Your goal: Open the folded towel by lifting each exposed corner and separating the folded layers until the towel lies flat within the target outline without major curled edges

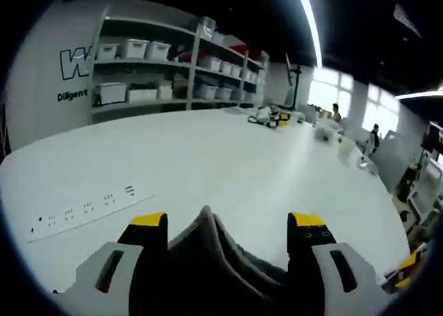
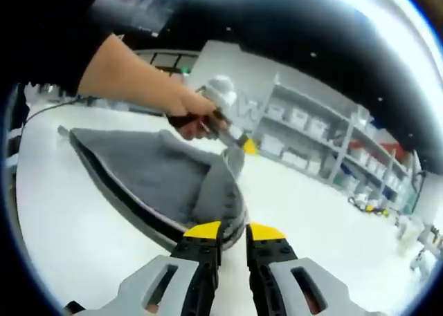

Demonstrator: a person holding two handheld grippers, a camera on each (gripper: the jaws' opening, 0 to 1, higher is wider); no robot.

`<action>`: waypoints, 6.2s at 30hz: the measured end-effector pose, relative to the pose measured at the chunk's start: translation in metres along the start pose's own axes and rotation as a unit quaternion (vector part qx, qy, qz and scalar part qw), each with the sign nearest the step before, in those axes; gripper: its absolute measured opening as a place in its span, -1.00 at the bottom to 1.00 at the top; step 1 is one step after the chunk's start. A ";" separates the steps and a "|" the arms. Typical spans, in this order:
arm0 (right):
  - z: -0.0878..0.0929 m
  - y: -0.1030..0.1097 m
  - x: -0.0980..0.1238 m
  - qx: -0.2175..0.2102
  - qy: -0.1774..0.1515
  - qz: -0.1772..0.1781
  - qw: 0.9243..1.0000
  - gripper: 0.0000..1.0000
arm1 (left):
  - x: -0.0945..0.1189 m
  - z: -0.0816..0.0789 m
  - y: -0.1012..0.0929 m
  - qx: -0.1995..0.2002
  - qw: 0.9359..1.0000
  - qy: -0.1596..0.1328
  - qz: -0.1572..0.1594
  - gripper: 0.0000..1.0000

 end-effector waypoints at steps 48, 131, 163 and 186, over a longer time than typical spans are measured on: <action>-0.024 -0.004 -0.005 -0.015 -0.067 0.012 0.998 0.97 | 0.000 0.005 -0.016 -0.051 0.998 0.023 -0.042 1.00; -0.047 -0.026 0.036 -0.126 -0.061 -0.062 0.988 1.00 | 0.415 0.092 -0.006 -0.067 0.963 -0.144 -0.217 0.96; -0.070 -0.094 0.006 -0.040 -0.021 -0.089 0.995 1.00 | 0.337 0.099 -0.068 -0.216 0.956 -0.075 -0.185 0.97; -0.164 -0.115 -0.082 -0.071 -0.041 -0.269 0.960 0.72 | 0.248 0.052 -0.150 -0.400 0.897 -0.042 -0.185 0.99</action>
Point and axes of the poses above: the point that each gripper's makers call its tool centre point, and the gripper's own axes: x roughly backward along the fingers, y roughly to its left, z roughly out of its underside, the point moved 2 cm from there along x, roughly backward along the fingers, and after that the axes turned 4 degrees about -x, right-handed, at the moved point
